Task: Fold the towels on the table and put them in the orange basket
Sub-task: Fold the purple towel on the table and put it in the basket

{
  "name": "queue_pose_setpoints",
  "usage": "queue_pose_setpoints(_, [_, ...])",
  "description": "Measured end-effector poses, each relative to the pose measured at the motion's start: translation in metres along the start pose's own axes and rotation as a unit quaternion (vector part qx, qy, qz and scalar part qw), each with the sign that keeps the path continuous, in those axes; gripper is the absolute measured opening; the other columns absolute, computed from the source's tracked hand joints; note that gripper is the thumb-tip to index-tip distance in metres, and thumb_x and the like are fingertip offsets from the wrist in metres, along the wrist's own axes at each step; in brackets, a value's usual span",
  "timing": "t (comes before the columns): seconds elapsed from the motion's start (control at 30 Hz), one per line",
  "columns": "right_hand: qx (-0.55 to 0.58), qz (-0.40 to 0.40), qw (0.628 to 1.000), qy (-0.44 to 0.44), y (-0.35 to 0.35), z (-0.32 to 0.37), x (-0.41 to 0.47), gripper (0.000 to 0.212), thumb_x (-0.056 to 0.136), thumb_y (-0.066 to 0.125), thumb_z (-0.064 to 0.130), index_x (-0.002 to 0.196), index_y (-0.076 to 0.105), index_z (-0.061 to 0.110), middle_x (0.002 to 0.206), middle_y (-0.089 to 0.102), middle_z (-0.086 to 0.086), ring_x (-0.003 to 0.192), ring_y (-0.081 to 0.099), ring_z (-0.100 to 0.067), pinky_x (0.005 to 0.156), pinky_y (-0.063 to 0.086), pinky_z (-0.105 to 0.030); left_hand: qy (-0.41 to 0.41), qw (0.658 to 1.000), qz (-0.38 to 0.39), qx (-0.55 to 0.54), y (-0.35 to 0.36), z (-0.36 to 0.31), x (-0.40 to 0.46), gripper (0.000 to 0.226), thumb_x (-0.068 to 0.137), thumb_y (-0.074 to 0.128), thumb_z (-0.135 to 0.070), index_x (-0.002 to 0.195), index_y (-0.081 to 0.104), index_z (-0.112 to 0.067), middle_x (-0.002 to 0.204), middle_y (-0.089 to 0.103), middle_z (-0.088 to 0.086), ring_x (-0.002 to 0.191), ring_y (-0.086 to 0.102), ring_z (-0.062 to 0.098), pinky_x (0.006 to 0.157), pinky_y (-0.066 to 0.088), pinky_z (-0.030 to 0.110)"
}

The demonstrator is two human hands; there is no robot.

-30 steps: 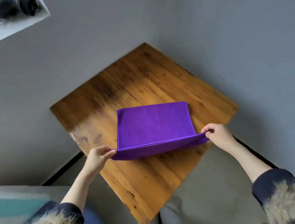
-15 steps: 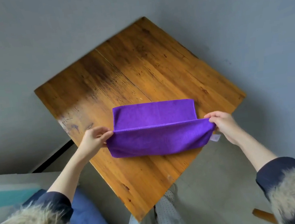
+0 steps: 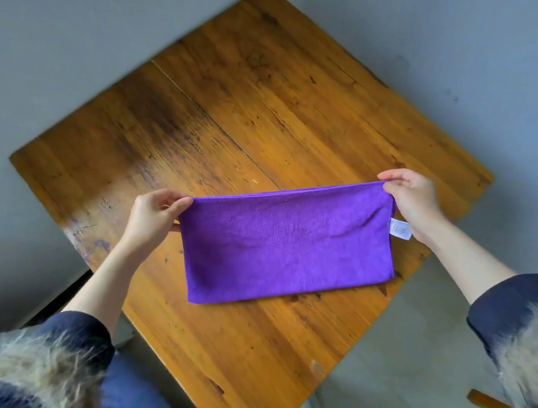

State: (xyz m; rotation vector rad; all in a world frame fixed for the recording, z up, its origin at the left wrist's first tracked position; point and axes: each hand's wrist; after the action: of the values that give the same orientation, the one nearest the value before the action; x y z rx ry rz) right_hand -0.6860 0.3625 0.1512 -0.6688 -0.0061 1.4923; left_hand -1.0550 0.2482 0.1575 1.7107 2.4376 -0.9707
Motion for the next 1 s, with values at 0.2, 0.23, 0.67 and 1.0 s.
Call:
queue_pose_setpoints(0.2, [0.044, -0.022, 0.998, 0.032, 0.015, -0.006, 0.019, 0.023, 0.084, 0.050, -0.003, 0.097, 0.065, 0.008, 0.078, 0.063, 0.001, 0.066, 0.057, -0.006, 0.056, 0.045, -0.011, -0.026, 0.999, 0.000, 0.028, 0.012, 0.010, 0.022, 0.009, 0.089, 0.060, -0.014, 0.087, 0.066, -0.009, 0.081, 0.058, 0.014, 0.071, 0.055, 0.020, 0.054, 0.055, 0.018])
queue_pose_setpoints(0.23, [0.046, -0.023, 0.998, 0.043, 0.018, -0.007, 0.022, 0.022, 0.085, 0.051, -0.003, 0.097, 0.065, 0.008, 0.079, 0.064, -0.001, 0.067, 0.058, -0.008, 0.059, 0.047, -0.014, -0.036, 0.998, 0.002, 0.046, 0.014, 0.012, 0.026, 0.009, 0.089, 0.060, -0.015, 0.087, 0.066, -0.009, 0.081, 0.058, 0.013, 0.071, 0.056, 0.022, 0.057, 0.056, 0.022])
queue_pose_setpoints(0.67, [-0.407, 0.015, 0.844, -0.349, 0.086, -0.039, -0.033, 0.047, 0.093, 0.044, 0.031, 0.135, 0.047, 0.010, 0.145, 0.039, -0.015, 0.137, 0.031, -0.032, 0.113, 0.016, -0.055, 0.223, 0.890, -0.029, 0.398, 0.115, 0.013, -0.020, 0.048, 0.090, 0.040, -0.034, 0.137, 0.044, -0.023, 0.149, 0.034, 0.009, 0.140, 0.024, 0.033, 0.111, 0.012, 0.056])
queue_pose_setpoints(1.0, [-0.483, 0.019, 0.817, -0.314, 0.080, -0.076, -0.024, 0.056, 0.095, 0.028, 0.042, 0.145, 0.029, 0.018, 0.153, 0.021, -0.013, 0.142, 0.018, -0.029, 0.115, 0.009, -0.053, 0.219, 0.864, -0.007, 0.454, 0.122, 0.042, -0.017, 0.055, 0.094, 0.026, -0.047, 0.145, 0.027, -0.028, 0.155, 0.018, 0.006, 0.144, 0.012, 0.026, 0.115, -0.001, 0.052])
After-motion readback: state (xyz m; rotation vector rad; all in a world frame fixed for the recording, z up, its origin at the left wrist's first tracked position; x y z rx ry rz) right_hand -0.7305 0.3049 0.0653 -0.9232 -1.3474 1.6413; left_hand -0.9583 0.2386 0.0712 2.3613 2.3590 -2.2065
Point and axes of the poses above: each hand's wrist, its own x-axis towards the middle knuckle, its own y-axis out of the palm, z = x × y
